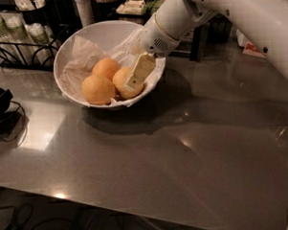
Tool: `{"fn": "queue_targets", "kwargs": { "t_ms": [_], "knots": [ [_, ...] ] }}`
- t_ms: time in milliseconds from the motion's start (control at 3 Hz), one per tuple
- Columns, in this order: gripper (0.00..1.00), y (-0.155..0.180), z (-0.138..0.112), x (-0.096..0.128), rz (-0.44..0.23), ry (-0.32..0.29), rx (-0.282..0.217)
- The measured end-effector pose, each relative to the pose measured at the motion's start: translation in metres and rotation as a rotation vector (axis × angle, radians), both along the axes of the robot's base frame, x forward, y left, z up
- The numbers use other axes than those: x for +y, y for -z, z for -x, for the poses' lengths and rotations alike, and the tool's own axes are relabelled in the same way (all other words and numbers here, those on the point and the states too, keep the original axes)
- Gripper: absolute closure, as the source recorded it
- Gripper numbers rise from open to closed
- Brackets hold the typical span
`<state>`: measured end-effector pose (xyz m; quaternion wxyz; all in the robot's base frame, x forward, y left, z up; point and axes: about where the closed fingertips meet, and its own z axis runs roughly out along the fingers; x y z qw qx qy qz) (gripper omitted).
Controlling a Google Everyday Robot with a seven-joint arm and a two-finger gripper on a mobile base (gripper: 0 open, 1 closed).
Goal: Pick orange from white bowl
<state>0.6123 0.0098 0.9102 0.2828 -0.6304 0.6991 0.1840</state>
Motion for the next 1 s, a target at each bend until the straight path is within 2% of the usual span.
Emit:
{"fn": "queue_targets", "kwargs": {
  "t_ms": [1000],
  "knots": [
    [0.23, 0.044, -0.008, 0.011, 0.042, -0.017, 0.081]
  ]
}}
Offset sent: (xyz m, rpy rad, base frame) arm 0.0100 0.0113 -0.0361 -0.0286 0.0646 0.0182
